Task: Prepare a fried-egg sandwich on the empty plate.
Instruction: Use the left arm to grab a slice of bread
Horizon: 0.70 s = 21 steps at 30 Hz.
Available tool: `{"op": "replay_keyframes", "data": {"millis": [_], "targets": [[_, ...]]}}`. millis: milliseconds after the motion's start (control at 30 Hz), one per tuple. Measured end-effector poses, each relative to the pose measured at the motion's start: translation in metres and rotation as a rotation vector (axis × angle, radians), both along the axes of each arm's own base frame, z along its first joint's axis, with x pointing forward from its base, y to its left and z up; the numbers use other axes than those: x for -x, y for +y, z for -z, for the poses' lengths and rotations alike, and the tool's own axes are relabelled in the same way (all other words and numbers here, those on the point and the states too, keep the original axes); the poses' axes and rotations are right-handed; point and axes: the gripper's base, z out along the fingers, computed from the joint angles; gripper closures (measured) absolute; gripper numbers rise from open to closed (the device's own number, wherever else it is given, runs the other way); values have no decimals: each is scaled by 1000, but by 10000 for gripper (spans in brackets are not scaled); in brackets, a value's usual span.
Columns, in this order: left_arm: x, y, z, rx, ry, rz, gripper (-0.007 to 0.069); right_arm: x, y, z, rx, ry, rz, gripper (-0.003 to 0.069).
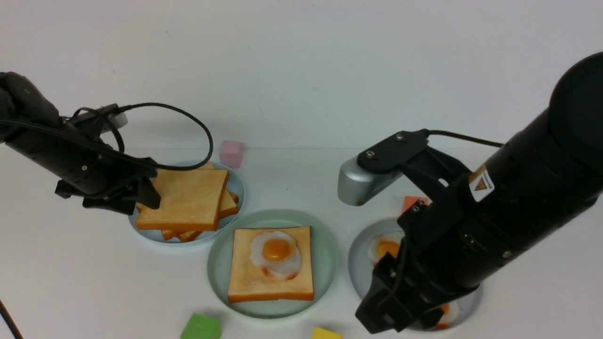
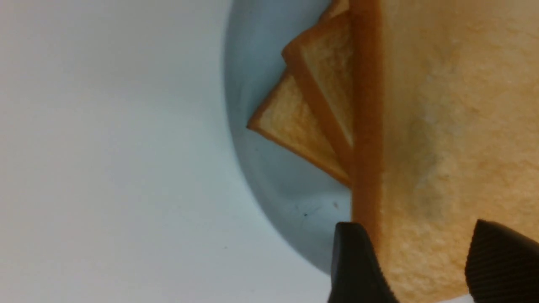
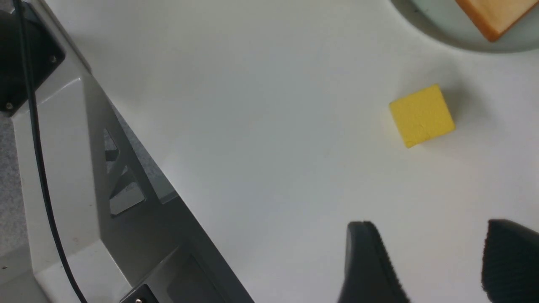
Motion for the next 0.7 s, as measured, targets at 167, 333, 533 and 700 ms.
{"op": "replay_keyframes", "data": {"millis": [167, 333, 533, 700], "targets": [[-3, 0, 15, 14, 30, -10, 257, 0, 0, 0, 2, 2, -1, 271], [-5, -2, 19, 42, 41, -23, 340, 0, 0, 0, 2, 3, -2, 271], [-4, -1, 17, 41, 39, -25, 515, 0, 0, 0, 2, 3, -2, 271], [2, 3, -4, 33, 21, -28, 561, 1, -1, 0, 5, 16, 10, 271]]}}
